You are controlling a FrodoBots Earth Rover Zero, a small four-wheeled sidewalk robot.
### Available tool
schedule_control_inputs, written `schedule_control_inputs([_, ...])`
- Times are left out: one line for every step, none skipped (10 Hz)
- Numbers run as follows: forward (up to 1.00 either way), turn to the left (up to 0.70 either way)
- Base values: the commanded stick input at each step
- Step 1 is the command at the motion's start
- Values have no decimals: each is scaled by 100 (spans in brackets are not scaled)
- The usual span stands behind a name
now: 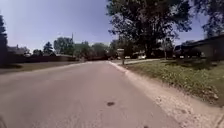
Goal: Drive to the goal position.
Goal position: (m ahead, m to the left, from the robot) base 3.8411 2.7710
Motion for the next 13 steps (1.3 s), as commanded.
schedule_control_inputs([70, 0])
schedule_control_inputs([70, 0])
schedule_control_inputs([70, 0])
schedule_control_inputs([70, 0])
schedule_control_inputs([70, 0])
schedule_control_inputs([70, 12])
schedule_control_inputs([70, 21])
schedule_control_inputs([70, 0])
schedule_control_inputs([70, 0])
schedule_control_inputs([70, 0])
schedule_control_inputs([70, 0])
schedule_control_inputs([70, 0])
schedule_control_inputs([70, 0])
